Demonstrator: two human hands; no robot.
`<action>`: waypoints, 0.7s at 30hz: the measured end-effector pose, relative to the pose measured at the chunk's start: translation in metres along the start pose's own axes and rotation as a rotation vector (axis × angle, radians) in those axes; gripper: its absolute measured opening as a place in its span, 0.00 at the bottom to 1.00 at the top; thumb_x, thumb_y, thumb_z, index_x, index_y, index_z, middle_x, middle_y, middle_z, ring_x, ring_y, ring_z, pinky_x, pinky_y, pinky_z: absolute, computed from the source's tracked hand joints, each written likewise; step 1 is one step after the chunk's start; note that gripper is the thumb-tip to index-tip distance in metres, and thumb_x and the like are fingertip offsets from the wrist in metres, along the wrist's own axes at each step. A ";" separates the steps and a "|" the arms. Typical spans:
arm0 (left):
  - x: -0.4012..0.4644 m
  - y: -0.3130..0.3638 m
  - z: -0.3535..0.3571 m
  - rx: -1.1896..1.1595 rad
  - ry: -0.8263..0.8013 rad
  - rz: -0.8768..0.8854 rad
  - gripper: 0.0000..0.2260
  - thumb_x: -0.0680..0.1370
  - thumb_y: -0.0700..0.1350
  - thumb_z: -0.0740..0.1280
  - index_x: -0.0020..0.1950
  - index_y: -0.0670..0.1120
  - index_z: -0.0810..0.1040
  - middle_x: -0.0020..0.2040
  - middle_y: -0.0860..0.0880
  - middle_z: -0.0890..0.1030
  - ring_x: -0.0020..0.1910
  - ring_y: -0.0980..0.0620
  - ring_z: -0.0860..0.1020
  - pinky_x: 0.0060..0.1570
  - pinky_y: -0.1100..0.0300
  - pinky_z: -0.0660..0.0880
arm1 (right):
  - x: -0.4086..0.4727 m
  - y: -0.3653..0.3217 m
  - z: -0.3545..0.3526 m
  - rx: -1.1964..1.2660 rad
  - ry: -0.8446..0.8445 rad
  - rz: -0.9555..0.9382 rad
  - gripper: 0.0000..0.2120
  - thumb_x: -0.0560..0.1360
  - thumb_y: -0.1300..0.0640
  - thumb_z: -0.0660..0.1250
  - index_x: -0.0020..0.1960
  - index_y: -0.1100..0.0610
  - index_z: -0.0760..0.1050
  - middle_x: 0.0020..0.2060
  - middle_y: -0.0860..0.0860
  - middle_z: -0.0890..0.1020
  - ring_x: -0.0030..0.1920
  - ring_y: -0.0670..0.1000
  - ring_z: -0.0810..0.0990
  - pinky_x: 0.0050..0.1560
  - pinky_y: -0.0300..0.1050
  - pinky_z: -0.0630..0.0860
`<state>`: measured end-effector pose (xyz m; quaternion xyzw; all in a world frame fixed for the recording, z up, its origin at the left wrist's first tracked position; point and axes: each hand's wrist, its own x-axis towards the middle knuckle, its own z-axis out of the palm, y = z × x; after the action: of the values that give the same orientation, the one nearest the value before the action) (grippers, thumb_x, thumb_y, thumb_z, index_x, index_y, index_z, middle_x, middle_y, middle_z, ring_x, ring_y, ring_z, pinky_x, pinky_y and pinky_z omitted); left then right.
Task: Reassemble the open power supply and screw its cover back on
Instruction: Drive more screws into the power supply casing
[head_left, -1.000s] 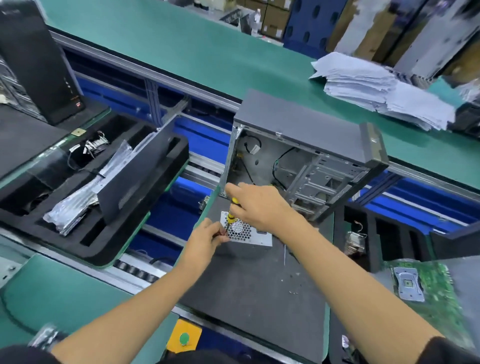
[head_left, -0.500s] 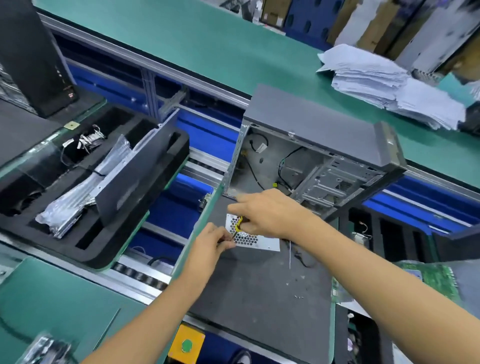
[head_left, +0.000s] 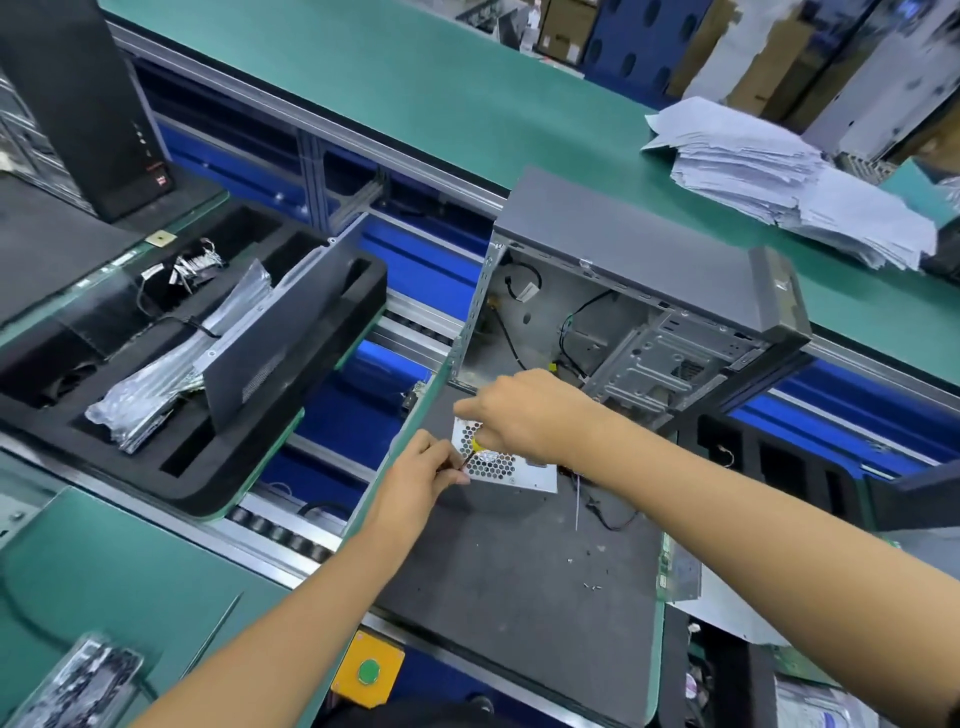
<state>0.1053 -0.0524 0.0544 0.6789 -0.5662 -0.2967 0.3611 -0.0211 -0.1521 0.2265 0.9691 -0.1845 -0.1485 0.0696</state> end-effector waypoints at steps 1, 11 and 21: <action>-0.001 0.002 0.001 -0.009 0.012 -0.003 0.05 0.78 0.43 0.74 0.47 0.51 0.79 0.50 0.51 0.76 0.45 0.52 0.74 0.46 0.74 0.70 | 0.002 -0.002 0.003 0.022 -0.004 0.075 0.05 0.76 0.55 0.60 0.44 0.53 0.64 0.28 0.48 0.64 0.25 0.49 0.61 0.27 0.44 0.51; -0.005 0.010 0.001 -0.091 0.087 -0.008 0.05 0.74 0.36 0.77 0.48 0.40 0.83 0.46 0.48 0.78 0.44 0.53 0.78 0.48 0.63 0.74 | 0.001 0.014 -0.013 -0.224 -0.091 -0.399 0.20 0.78 0.60 0.61 0.65 0.45 0.61 0.50 0.53 0.71 0.23 0.51 0.61 0.24 0.44 0.53; -0.014 0.015 0.015 -0.073 0.156 -0.036 0.08 0.77 0.51 0.75 0.46 0.49 0.79 0.44 0.54 0.74 0.44 0.58 0.75 0.41 0.67 0.71 | 0.014 -0.007 -0.009 -0.125 -0.109 -0.061 0.07 0.78 0.54 0.61 0.45 0.55 0.65 0.31 0.49 0.63 0.28 0.52 0.65 0.27 0.44 0.54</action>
<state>0.0827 -0.0427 0.0580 0.6964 -0.5128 -0.2697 0.4234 -0.0035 -0.1498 0.2305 0.9585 -0.1488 -0.2142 0.1152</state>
